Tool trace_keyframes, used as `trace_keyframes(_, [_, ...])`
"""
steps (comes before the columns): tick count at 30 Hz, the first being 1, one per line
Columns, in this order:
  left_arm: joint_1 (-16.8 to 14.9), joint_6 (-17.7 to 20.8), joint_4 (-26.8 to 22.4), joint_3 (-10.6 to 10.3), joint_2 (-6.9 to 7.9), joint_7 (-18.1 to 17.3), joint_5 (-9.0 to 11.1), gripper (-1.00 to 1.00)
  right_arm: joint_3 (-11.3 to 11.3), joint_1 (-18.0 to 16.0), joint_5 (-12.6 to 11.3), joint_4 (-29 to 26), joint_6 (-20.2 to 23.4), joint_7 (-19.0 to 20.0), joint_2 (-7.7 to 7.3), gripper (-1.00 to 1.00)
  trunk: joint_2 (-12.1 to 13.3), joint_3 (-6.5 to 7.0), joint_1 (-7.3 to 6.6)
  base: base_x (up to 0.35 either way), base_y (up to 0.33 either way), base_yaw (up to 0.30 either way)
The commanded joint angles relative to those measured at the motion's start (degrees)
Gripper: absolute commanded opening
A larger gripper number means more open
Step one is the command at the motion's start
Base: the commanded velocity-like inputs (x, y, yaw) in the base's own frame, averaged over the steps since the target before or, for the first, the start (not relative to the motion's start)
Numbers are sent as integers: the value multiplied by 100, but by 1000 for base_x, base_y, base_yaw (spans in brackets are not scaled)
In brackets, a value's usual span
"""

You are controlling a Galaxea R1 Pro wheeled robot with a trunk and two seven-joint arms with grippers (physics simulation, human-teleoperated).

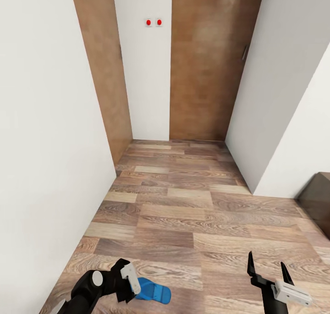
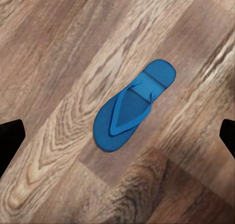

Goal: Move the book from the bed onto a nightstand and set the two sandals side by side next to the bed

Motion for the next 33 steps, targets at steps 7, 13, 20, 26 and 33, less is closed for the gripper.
trace_keyframes(7, [-9,69,-29,-363,-9,-56,-1184,100,6,-2,3,0,-13,-32,-9,100,-2,-5,-1,12,3,0])
trace_keyframes(13, [-40,25,-31,-412,-155,-891,-2199,100,-1,-2,3,0,-13,-35,-36,100,-2,-5,-1,0,0,0])
trace_keyframes(20, [-480,52,-38,-404,-229,-1667,-2210,100,-3,-2,3,0,-13,-35,-38,100,-2,-5,-1,0,0,0])
trace_keyframes(26, [-822,29,-3,-162,-236,-2055,-2000,100,0,-2,3,0,-13,-35,-23,100,-2,-5,-1,0,0,0])
trace_keyframes(33, [-1399,-151,1033,292,-216,-2036,-1523,100,0,-2,3,0,-13,-35,-16,100,-2,-5,-1,0,0,0])
